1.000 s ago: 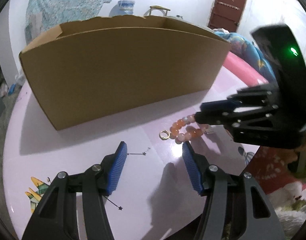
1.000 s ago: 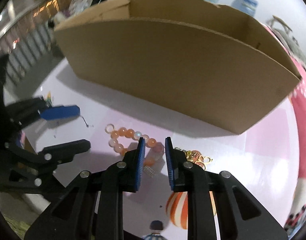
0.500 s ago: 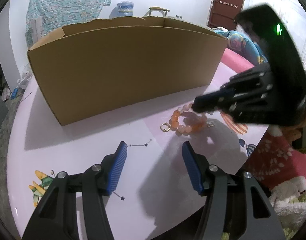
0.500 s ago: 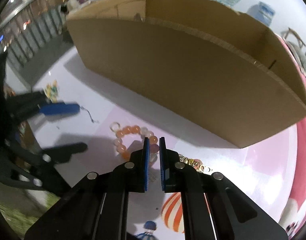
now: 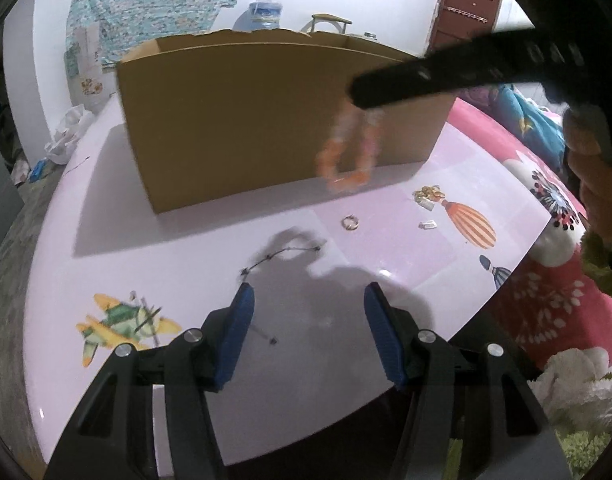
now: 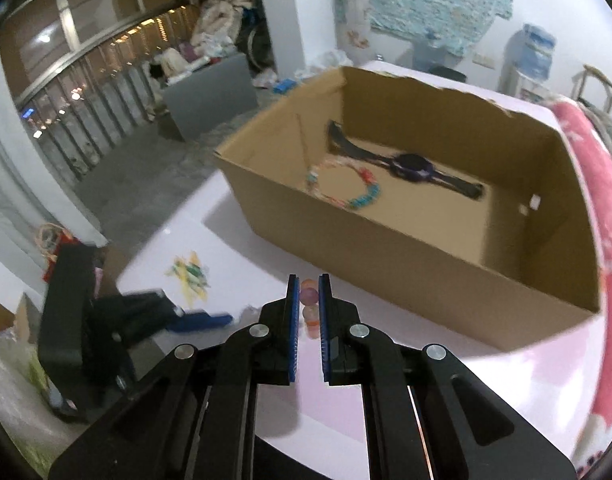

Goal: Organize jewelry

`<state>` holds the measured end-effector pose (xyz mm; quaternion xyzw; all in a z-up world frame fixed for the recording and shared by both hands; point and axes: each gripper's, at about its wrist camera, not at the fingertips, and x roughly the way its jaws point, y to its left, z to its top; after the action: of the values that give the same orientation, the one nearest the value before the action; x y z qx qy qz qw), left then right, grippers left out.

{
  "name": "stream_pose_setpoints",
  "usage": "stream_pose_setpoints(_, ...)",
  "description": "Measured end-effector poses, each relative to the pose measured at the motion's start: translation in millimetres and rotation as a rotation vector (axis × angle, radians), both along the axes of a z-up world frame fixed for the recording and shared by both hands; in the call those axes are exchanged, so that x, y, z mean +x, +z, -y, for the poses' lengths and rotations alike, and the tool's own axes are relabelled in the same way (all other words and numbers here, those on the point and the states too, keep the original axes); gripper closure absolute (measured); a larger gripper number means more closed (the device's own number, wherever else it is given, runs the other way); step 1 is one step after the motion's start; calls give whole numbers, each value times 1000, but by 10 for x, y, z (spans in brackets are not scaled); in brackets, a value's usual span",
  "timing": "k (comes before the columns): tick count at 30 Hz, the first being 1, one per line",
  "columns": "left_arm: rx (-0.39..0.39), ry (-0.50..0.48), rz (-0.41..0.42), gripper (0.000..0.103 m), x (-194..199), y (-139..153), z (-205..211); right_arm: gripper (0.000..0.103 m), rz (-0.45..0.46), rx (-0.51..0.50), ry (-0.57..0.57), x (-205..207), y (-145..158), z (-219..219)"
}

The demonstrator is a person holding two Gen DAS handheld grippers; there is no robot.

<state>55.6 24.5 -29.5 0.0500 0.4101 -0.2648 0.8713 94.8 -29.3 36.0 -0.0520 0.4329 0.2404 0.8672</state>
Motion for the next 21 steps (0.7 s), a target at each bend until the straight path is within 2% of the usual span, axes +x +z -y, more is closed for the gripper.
stream_pose_setpoints(5,13,29,1,47,-61,11,-107,96,-46,89,20,170,-162,-223)
stream_pose_setpoints(9,23,44,4,47,-79,18,-164,95,-112,69,-26,267,-399,-231)
stream_pose_setpoints(11,25,45,6,47,-81,16,-174,90,-131,81,-57,258,-438,-142)
stream_pose_setpoints(12,26,45,6,47,-80,17,-166,88,-129,86,-69,238,-419,-102)
stream_pose_setpoints(14,27,39,4,47,-71,5,-145,68,-112,88,-98,173,-364,7)
stream_pose_setpoints(18,36,21,9,47,-48,11,-97,66,-52,80,-180,-57,-220,300)
stream_pose_setpoints(21,47,7,20,47,-46,24,-67,66,-43,87,-274,-248,-178,603)
